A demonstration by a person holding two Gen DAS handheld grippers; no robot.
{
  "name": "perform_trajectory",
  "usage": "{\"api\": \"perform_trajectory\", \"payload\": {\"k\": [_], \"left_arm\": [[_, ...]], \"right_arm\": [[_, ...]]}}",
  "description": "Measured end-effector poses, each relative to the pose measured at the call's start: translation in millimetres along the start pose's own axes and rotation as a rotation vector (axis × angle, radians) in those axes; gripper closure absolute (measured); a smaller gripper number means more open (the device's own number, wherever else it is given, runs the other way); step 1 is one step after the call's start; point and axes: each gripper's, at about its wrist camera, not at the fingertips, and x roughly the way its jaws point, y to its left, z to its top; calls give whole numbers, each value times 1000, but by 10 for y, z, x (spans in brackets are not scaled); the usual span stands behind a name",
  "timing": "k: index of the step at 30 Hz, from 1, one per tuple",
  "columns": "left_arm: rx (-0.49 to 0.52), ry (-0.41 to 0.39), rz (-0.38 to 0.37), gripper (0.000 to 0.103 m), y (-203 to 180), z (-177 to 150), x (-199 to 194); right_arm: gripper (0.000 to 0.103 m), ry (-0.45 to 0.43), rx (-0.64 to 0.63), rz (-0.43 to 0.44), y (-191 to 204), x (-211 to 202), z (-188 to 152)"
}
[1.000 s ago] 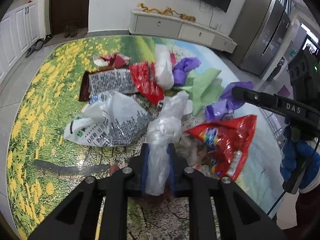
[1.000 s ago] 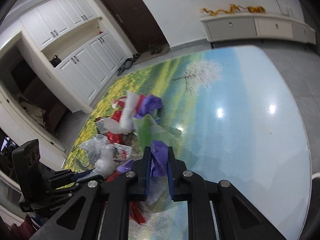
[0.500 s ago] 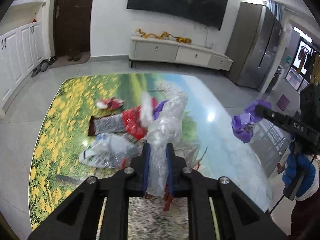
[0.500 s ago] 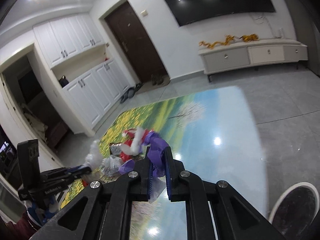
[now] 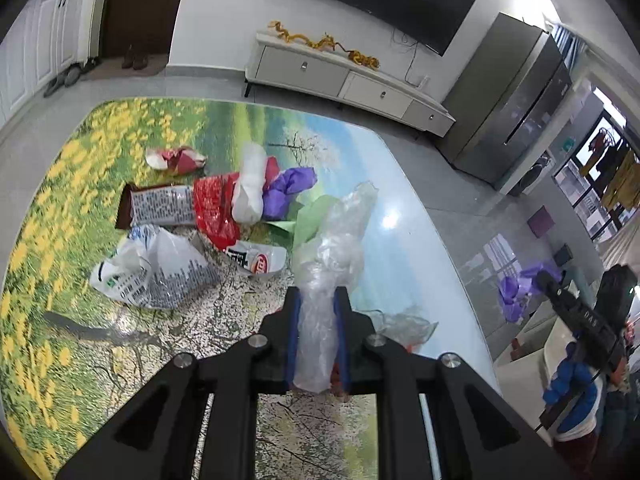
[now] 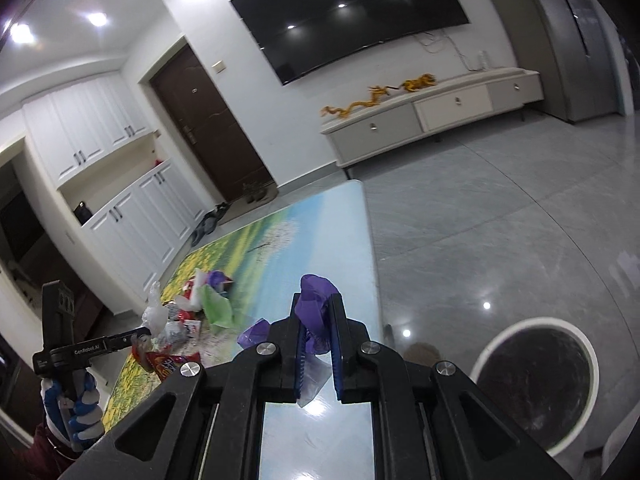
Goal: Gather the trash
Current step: 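Grasp clear plastic bag with left gripper while right gripper grasps purple tissue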
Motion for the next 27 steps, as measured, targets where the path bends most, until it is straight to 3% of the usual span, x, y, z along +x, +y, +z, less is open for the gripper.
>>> {"api": "perform_trajectory", "payload": {"k": [8,13,20,23,25,26,27], "left_arm": [[-58,1,-59,87,97,94,-26],[-82,-40,-95,86,89,251,-127],[-54,-7,9,85,161,250,4],[-61,36,21,85,240,169,96],[-65,65,29,83,286,120,171],[-68,75,31,77,310,101,202],[-71,81,31,64,327,84,227]], "right_arm": [[93,5,38,-22,-125,-60,-74],[93,2,53,-32,-171,-87,-51],[93,2,77,-49,-204,-139,-21],[93,8,83,-58,-224,-140,-46],[93,12,86,-63,-217,-128,-46],[93,15,89,-63,-209,-123,-28],[92,17,88,-63,-202,-114,-28]]}}
